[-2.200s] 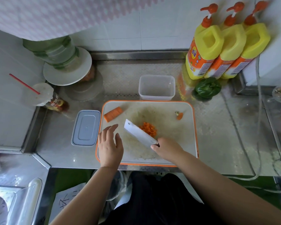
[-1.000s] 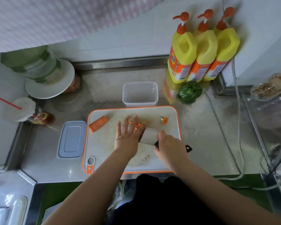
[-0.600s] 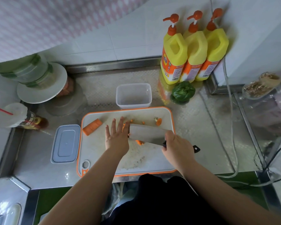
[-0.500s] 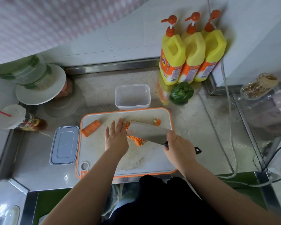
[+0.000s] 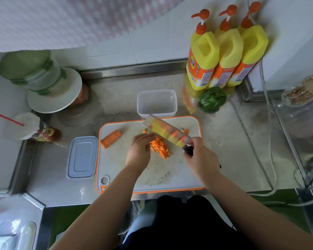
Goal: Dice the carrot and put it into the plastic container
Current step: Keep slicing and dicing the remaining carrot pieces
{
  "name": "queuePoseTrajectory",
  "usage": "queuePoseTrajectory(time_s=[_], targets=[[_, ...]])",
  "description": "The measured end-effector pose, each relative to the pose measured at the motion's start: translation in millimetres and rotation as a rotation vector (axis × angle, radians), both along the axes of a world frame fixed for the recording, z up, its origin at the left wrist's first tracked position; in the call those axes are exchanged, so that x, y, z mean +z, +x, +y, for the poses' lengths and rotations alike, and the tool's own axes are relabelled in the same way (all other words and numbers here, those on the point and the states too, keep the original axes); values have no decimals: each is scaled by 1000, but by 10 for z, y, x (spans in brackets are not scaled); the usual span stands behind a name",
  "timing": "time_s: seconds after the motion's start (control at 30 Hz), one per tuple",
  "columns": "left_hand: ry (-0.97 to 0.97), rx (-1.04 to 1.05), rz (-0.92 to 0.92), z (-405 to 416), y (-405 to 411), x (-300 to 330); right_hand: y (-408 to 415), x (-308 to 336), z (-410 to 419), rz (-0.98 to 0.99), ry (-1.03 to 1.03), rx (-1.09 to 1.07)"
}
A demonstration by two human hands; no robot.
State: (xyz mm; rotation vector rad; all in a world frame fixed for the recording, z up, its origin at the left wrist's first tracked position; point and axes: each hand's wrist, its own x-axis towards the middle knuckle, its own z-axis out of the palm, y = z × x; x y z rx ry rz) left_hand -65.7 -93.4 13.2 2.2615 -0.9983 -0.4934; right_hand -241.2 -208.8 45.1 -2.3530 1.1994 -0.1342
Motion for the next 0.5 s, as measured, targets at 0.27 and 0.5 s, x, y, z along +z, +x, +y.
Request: queuePoseTrajectory(time_s=[0.27, 0.5], targets=[[122, 3, -54, 299, 352, 111, 258, 39, 278, -79, 245, -56], [269, 365, -139, 711, 803, 45, 413, -145, 382, 186, 452, 135]])
